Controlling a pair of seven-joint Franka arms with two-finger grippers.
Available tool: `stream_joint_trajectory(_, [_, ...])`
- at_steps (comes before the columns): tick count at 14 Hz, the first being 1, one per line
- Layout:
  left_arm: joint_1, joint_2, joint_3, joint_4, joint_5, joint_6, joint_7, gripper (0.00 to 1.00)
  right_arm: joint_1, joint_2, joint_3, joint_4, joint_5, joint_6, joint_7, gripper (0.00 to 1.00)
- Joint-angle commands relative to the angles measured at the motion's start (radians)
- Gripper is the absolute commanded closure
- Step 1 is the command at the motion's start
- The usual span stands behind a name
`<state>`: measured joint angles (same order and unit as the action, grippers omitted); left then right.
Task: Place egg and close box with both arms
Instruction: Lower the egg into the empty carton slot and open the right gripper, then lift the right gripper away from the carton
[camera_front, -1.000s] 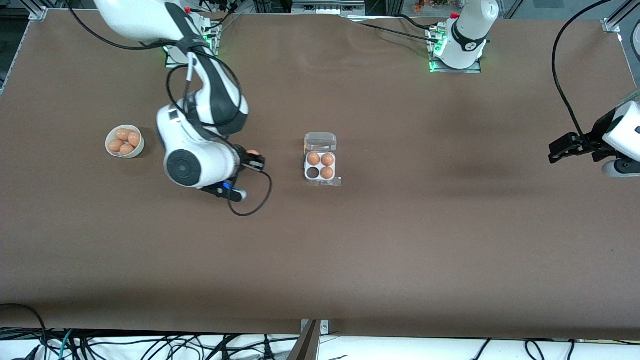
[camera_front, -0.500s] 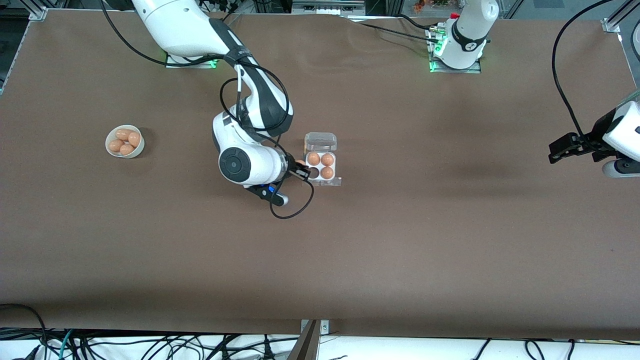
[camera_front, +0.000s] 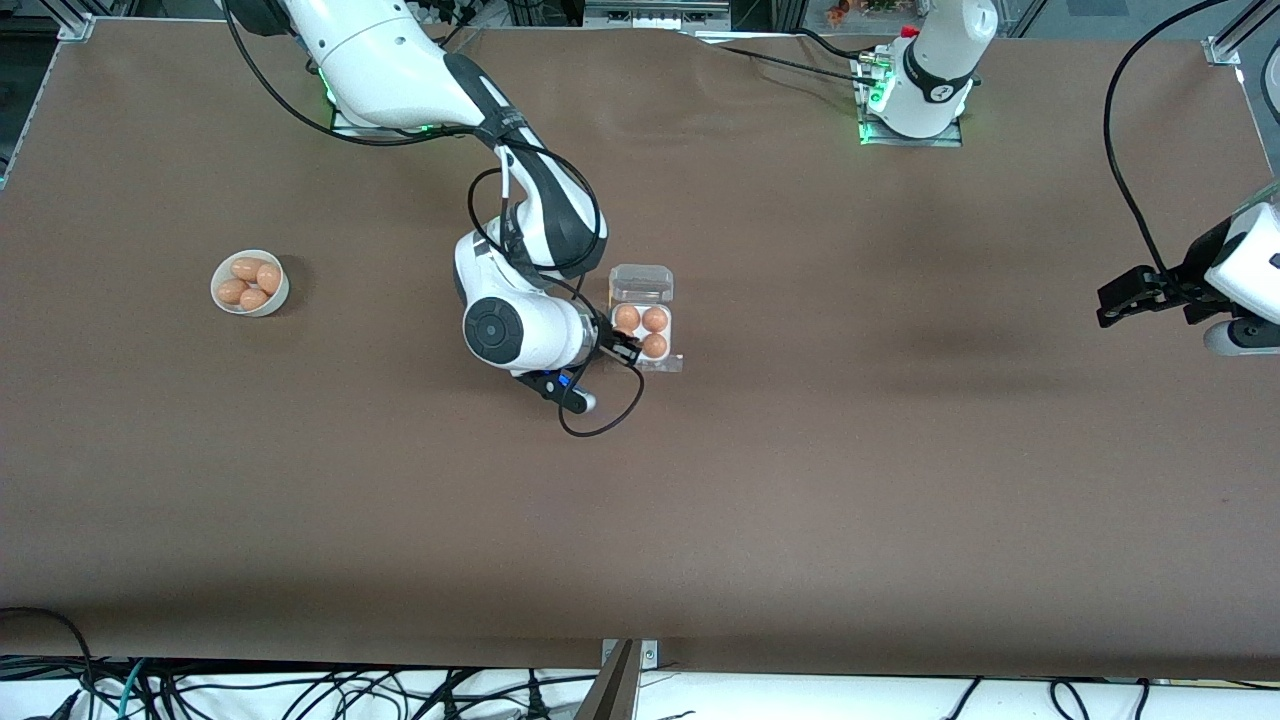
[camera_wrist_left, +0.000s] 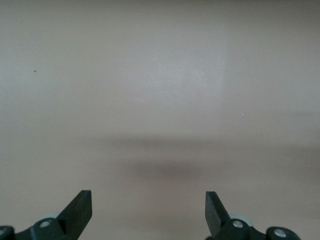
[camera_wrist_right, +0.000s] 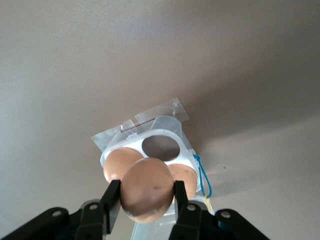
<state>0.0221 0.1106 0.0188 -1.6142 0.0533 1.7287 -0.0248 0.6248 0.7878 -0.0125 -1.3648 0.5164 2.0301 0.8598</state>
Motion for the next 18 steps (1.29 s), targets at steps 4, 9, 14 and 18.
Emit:
stream_joint_trajectory(4, [0.002,0.012,-0.002,0.028,-0.023,-0.011,0.017,0.0,0.01,0.039,0.014,0.033,0.021,0.002,0.01,0.68])
stream_joint_trajectory(9, [0.002,0.012,-0.002,0.028,-0.023,-0.011,0.017,0.0,0.01,0.051,0.014,0.033,0.019,0.002,0.01,0.41])
stream_joint_trajectory(14, [0.001,0.012,0.0,0.028,-0.023,-0.011,0.019,0.0,0.003,0.047,0.013,0.046,0.021,0.028,0.005,0.0])
stream_joint_trajectory(18, [0.001,0.017,-0.002,0.028,-0.023,-0.011,0.017,0.0,-0.025,0.033,0.006,0.072,0.017,0.021,0.002,0.0])
